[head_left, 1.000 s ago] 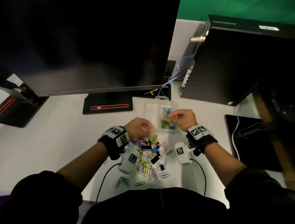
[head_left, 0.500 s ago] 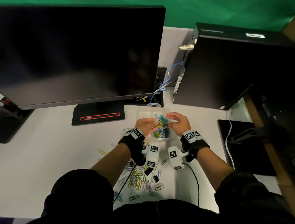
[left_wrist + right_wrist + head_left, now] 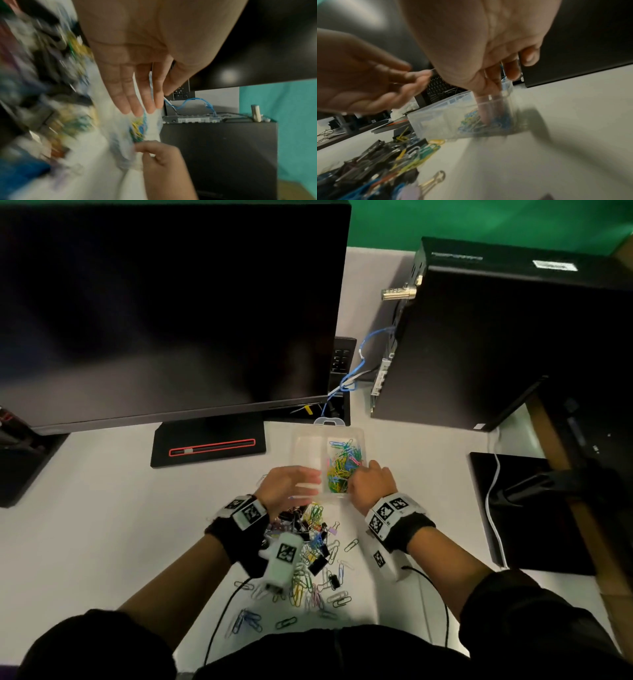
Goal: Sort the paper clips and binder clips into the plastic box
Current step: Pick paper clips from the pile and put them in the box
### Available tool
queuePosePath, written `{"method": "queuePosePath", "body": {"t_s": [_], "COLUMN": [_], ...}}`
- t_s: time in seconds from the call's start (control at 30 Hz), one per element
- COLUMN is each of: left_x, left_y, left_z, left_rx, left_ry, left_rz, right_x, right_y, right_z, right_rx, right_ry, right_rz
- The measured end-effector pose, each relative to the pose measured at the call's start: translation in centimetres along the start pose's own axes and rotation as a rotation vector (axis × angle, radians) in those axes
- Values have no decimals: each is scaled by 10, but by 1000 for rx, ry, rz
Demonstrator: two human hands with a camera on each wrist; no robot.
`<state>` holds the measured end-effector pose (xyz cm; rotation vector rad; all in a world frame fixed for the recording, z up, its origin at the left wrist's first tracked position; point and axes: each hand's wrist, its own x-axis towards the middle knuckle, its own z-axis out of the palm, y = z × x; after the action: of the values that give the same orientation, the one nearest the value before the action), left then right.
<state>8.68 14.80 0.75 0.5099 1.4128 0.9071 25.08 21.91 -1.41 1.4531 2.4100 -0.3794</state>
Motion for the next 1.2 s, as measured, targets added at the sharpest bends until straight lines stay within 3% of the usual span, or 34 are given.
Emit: {"method": "queuePosePath", "body": {"t_s": [0.27,0.4,0.53,0.7,0.8,1.2], "left_x": [-39,-47,-56,-66,-70,-55], "left_y": [-38,-57,-72,-82,-85,-101], "left_z": [-76,-90,-88,-94,-101,-75], "left_rx": [525,873,1143,1111,1037,1024], "left_ry": [87,-11,-109,43,137,193], "left_rz": [116,159,175,310,312,295], "right_x": [19,10,-18,-56,-61,-54], "right_y": [-3,-9,-21,-39,-56,-106], "right_z": [-3,-2,1,19,32,42], "right_rx": [57,107,307,331,281,16], "right_ry": [20,75,196,59,31,0], "right_rz": [-15,-38,-212,-440,-506,-517]}}
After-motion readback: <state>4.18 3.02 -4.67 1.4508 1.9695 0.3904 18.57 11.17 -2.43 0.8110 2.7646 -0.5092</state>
